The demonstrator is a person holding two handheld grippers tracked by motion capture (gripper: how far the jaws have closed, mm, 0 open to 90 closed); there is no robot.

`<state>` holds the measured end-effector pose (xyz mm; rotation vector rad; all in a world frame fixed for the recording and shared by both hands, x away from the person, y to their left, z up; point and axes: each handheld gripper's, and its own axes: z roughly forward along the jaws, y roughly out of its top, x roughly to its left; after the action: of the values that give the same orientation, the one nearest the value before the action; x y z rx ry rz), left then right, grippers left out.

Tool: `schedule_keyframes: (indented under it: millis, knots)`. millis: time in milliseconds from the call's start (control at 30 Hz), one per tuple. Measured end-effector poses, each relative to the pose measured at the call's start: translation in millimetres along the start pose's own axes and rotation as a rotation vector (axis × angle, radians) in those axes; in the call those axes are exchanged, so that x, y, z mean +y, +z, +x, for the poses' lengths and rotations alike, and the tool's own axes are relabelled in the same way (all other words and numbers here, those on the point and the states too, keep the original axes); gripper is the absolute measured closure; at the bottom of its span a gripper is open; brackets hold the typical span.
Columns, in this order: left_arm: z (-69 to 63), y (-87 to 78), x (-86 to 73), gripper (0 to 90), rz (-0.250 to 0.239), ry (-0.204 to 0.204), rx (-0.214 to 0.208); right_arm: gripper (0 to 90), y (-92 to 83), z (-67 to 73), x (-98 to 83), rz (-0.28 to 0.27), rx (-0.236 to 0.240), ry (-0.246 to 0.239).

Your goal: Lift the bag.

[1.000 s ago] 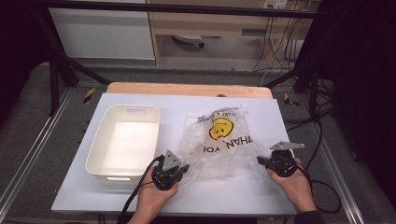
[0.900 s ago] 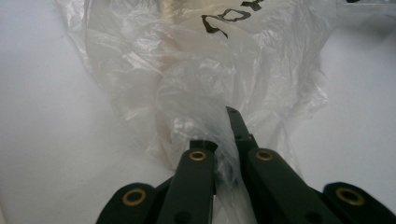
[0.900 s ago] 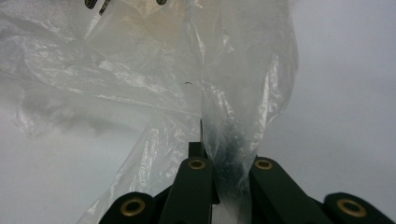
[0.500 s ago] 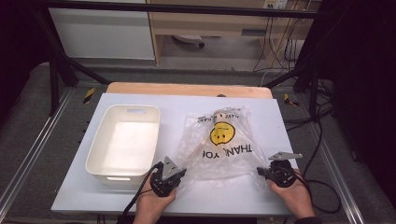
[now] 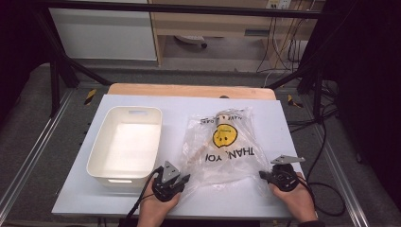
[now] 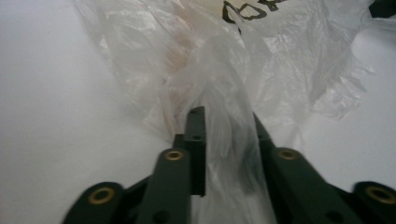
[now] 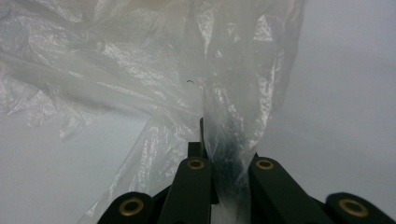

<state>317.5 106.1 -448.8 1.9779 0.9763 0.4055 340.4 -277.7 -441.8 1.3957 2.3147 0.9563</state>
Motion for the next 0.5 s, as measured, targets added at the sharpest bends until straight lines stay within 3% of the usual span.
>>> schedule_keyframes:
  millis: [133,300,500]
  knots:
    - [-1.6,-4.5,3.3,52.6,-0.033,-0.01,0.033,80.5,0.4,0.7,0.7,-0.012,0.008,0.005]
    - [-5.2,-6.4,8.9,31.1,-0.019,-0.029,0.076,63.0,-0.3,0.7,2.4,-0.032,0.009,0.019]
    - [-9.2,-7.7,12.4,23.8,-0.032,-0.035,0.069,44.6,-2.9,1.8,5.6,-0.068,-0.005,0.016]
